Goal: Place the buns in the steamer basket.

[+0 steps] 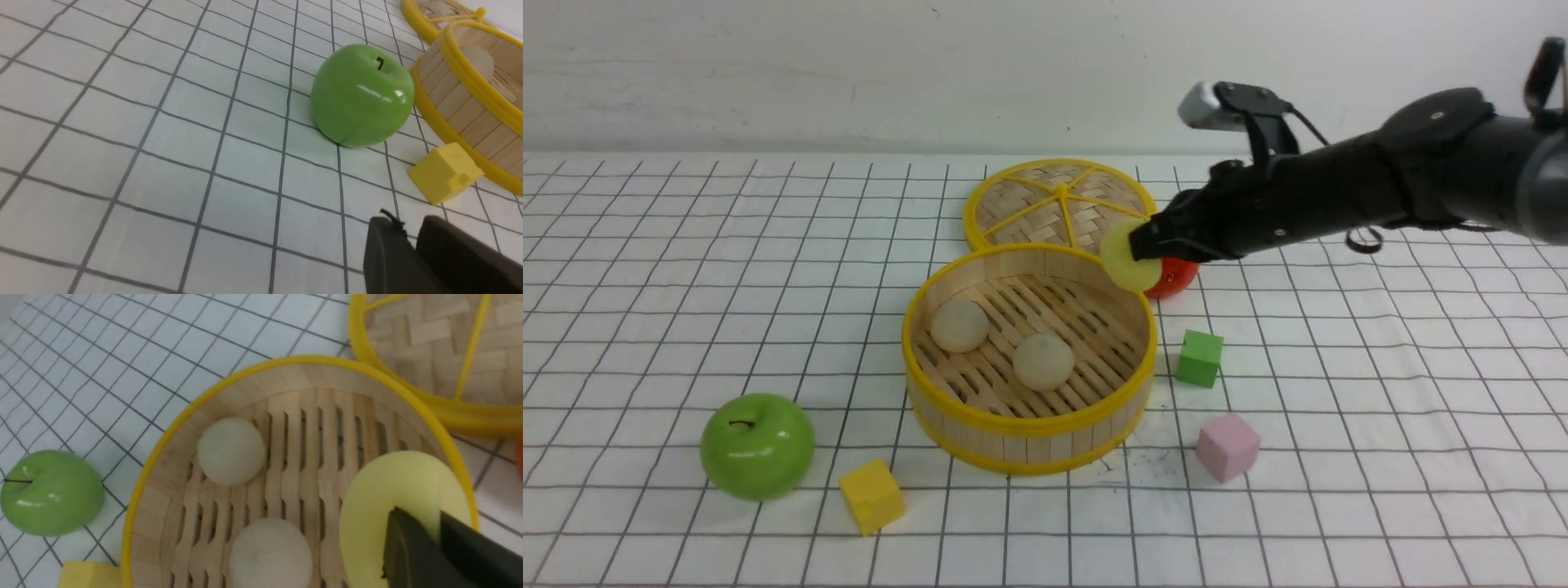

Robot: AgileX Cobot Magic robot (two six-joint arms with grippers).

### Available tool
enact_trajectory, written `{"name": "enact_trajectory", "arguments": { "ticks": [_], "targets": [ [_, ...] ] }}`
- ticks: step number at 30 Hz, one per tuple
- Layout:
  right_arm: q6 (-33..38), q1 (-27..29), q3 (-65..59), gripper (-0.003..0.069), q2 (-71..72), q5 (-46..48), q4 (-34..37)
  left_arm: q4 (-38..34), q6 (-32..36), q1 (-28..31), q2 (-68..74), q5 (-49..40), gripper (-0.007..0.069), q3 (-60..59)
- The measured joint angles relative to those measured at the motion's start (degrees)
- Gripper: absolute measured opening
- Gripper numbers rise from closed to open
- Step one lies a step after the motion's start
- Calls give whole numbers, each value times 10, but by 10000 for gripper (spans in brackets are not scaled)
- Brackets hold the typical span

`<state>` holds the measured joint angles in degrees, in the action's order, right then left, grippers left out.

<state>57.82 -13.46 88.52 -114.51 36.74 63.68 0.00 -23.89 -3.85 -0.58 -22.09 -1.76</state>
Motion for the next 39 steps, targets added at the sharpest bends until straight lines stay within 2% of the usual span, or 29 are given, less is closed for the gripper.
{"name": "enact_trajectory", "arguments": {
  "ticks": [4,8,12,13,14,15,16,17,19,20,23,25,32,34,36,37,39],
  "targets": [
    [46,-47,1,28,-22,-60,9,0,0,0,0,0,106,0],
    [58,-61,1,50,-48,-87,10,0,0,0,0,0,106,0],
    [61,-65,1,156,-69,-127,10,0,0,0,0,0,108,0],
    [61,-65,1,156,-69,-127,10,0,0,0,0,0,108,0],
    [62,-65,1,227,-69,-146,10,0,0,0,0,0,110,0],
    [62,-65,1,235,-69,-148,10,0,0,0,0,0,110,0],
    [62,-65,1,302,-69,-161,10,0,0,0,0,0,110,0],
    [62,-64,1,318,-67,-164,10,0,0,0,0,0,110,0],
    [62,-59,1,407,-60,-159,12,0,0,0,0,0,110,0],
    [62,-58,1,417,-58,-157,12,0,0,0,0,0,110,0],
    [62,-44,1,479,-33,-105,6,0,0,0,0,0,111,0],
    [62,-38,1,484,-22,-85,1,0,0,0,0,0,112,0],
    [54,16,1,490,89,93,-71,0,0,0,0,0,120,0],
    [33,32,1,490,120,119,-104,0,0,0,0,0,120,0],
    [-40,65,1,490,179,151,-168,0,0,0,0,0,124,0],
    [-47,68,1,490,184,152,-173,0,0,0,0,0,124,0],
    [-138,96,1,490,240,176,-234,0,0,0,0,0,127,0]
  ]
}}
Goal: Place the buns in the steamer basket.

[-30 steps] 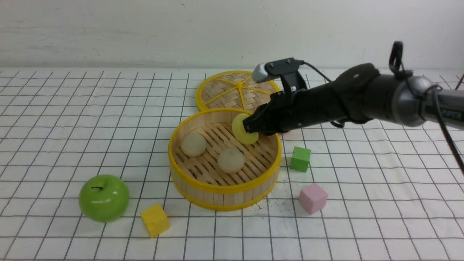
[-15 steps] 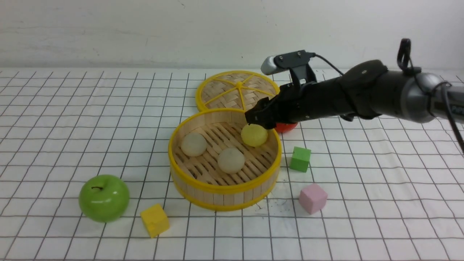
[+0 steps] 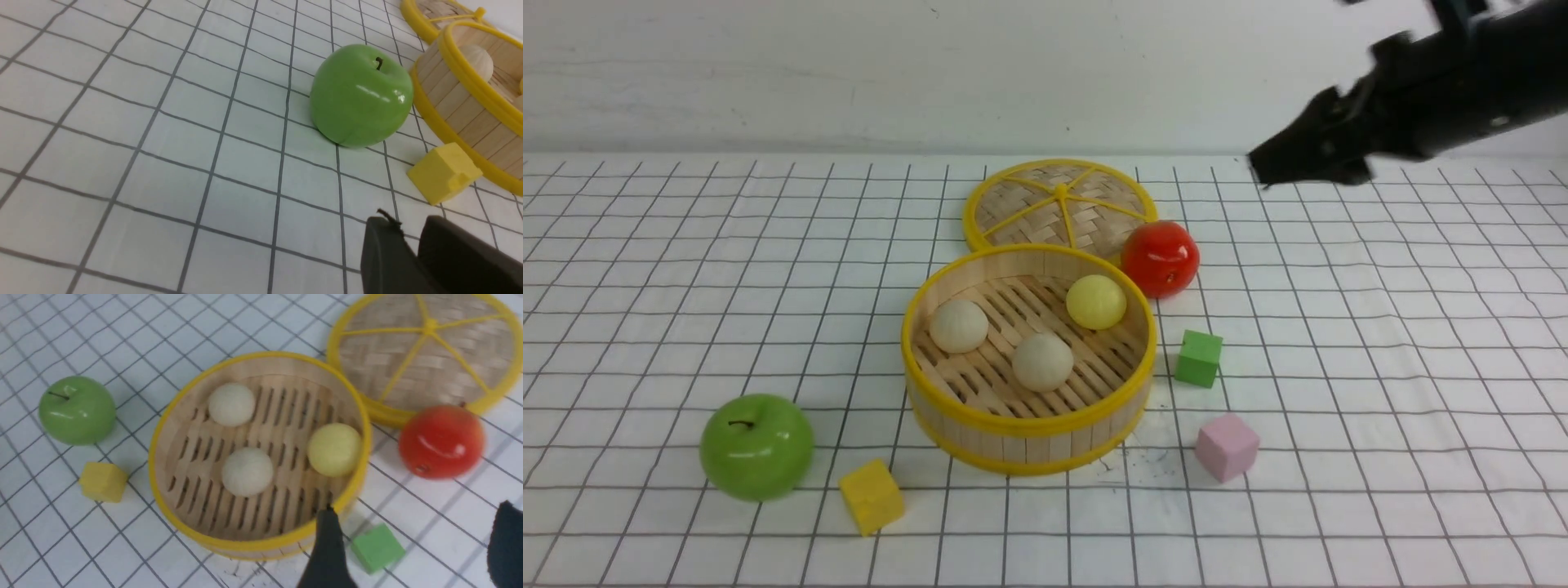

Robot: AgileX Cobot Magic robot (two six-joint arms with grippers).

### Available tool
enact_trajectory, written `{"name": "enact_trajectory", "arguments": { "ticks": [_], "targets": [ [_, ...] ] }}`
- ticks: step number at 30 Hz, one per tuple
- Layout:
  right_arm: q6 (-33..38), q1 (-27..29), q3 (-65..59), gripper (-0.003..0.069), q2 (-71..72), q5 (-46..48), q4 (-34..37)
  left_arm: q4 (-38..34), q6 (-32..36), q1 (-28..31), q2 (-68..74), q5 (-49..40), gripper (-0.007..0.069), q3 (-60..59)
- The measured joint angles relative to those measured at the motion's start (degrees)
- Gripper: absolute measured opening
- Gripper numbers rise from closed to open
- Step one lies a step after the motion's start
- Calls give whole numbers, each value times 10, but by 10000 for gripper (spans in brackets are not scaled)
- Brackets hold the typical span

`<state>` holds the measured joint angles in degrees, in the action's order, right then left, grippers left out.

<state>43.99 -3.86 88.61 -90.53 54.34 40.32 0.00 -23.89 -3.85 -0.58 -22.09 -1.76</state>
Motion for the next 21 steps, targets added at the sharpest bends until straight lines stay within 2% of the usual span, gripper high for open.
{"name": "enact_trajectory", "arguments": {
  "ticks": [2,3,4,6,10,14,21],
  "targets": [
    [-75,16,0,490,39,20,-47,0,0,0,0,0,129,0],
    [-81,16,0,490,43,22,-50,0,0,0,0,0,129,0],
    [-121,18,-1,490,75,42,-74,0,0,0,0,0,130,0],
    [-153,18,-6,490,95,56,-85,0,0,0,0,0,132,0],
    [-248,16,-45,490,161,141,-94,0,0,0,0,0,137,0],
    [-282,16,-58,490,185,174,-95,0,0,0,0,0,137,0],
    [-284,16,-58,490,195,175,-96,0,0,0,0,0,144,0]
  ]
}}
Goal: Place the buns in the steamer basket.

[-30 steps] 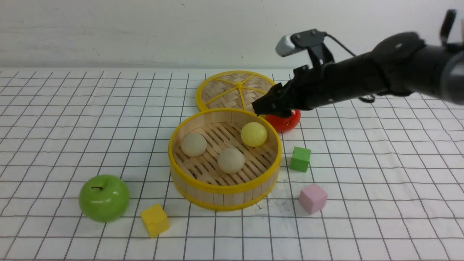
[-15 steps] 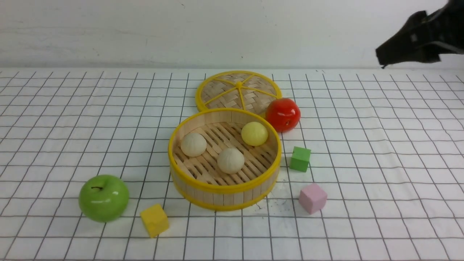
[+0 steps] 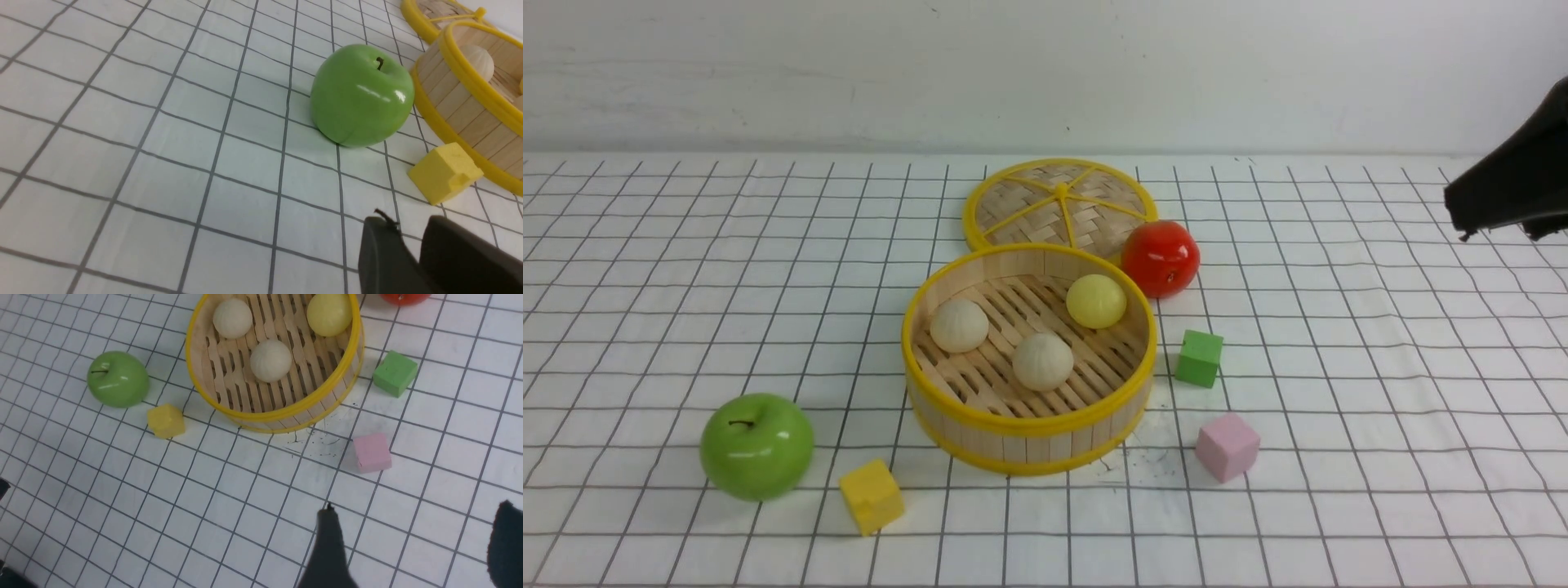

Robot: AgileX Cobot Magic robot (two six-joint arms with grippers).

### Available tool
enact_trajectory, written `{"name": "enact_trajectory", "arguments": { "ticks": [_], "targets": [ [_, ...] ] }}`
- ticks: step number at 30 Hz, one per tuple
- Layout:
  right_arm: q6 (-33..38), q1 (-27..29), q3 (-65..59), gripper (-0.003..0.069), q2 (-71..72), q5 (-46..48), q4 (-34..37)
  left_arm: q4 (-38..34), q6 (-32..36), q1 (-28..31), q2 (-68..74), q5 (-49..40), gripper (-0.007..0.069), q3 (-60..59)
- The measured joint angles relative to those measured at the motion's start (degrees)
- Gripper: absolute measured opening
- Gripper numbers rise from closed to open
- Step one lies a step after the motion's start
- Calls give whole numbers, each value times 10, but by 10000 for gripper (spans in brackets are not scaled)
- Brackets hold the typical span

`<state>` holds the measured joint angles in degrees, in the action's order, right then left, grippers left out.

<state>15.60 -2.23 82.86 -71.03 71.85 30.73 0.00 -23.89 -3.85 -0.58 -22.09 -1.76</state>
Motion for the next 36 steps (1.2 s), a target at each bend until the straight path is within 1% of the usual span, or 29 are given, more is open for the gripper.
{"name": "enact_trajectory", "arguments": {
  "ticks": [7,12,13,14,16,17,18,19,21,22,23,26,27,30,31,33,36],
  "targets": [
    [-2,0,-3,490,3,0,-1,0,0,0,0,0,148,0],
    [10,0,-5,490,38,0,-18,0,0,0,0,1,155,0],
    [46,0,-5,490,68,1,-53,0,0,0,0,1,155,0],
    [50,0,-5,490,72,1,-57,0,0,0,0,1,157,0],
    [79,0,-17,490,123,-5,-110,0,0,0,0,1,160,0],
    [81,0,-29,490,146,-15,-139,0,0,0,0,1,162,0],
    [81,0,-32,490,151,-18,-145,0,0,0,0,1,162,0],
    [72,0,-63,490,185,-49,-191,0,0,0,0,1,165,0],
    [22,0,-127,490,243,-100,-258,0,0,0,0,1,165,0],
    [16,0,-127,490,248,-106,-258,0,0,0,0,1,165,0],
    [-36,0,-178,490,287,-146,-307,0,0,0,0,1,165,0],
    [-163,0,-312,490,374,-247,-377,0,0,0,0,1,170,0],
    [-195,0,-348,490,389,-267,-392,0,0,0,0,1,172,0],
    [-289,0,-463,490,464,-340,-424,0,0,0,0,1,176,0],
    [-319,0,-521,490,496,-365,-431,0,0,0,0,1,176,0],
    [-352,0,-596,490,551,-396,-436,0,0,0,0,1,179,0],
    [-374,0,-681,490,630,-411,-436,0,0,0,0,1,183,0]
  ]
}}
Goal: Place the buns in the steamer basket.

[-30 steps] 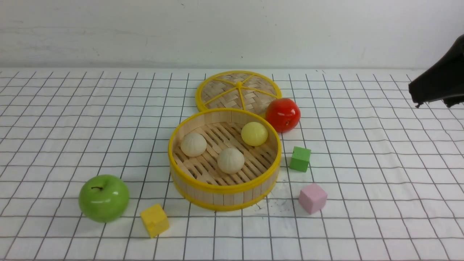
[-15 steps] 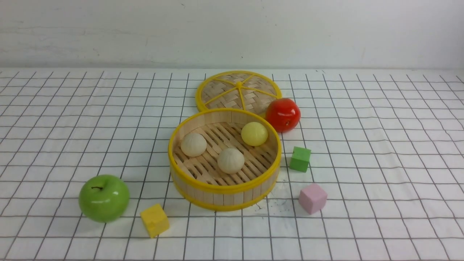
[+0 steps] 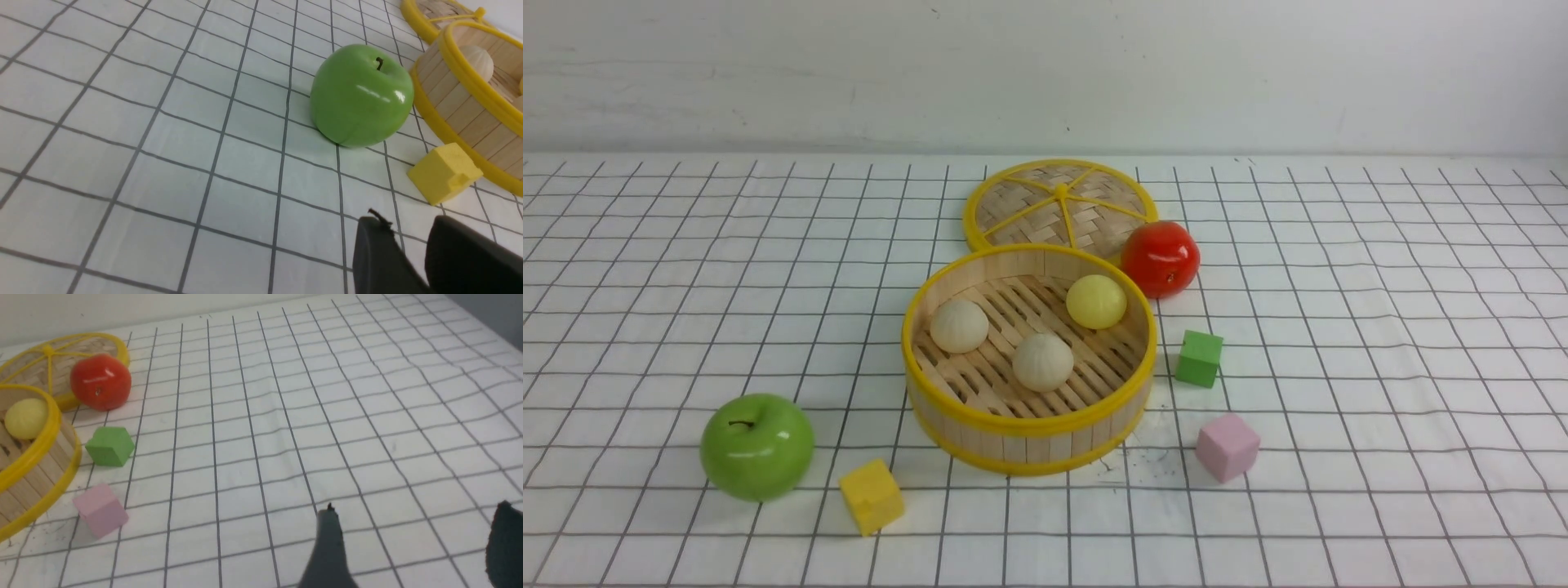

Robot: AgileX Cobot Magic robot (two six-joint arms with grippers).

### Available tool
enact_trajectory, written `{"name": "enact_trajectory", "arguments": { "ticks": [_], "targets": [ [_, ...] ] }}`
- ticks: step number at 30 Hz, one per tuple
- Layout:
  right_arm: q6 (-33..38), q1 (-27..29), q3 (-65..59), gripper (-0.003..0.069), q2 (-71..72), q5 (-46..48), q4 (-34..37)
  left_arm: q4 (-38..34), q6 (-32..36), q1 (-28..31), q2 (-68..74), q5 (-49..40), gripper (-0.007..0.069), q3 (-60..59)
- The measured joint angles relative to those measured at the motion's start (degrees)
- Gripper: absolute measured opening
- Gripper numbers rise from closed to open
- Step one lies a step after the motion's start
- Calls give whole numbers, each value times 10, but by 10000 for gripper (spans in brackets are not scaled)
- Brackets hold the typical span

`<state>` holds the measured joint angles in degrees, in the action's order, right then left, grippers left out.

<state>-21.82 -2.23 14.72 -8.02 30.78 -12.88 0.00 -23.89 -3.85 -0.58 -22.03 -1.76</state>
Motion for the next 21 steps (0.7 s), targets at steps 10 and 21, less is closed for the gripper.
{"name": "enact_trajectory", "arguments": {
  "ticks": [10,21],
  "targets": [
    [62,0,-89,490,86,-34,33,0,0,0,0,0,197,0],
    [96,0,-90,490,86,-24,38,0,0,0,0,0,200,0]
  ]
}}
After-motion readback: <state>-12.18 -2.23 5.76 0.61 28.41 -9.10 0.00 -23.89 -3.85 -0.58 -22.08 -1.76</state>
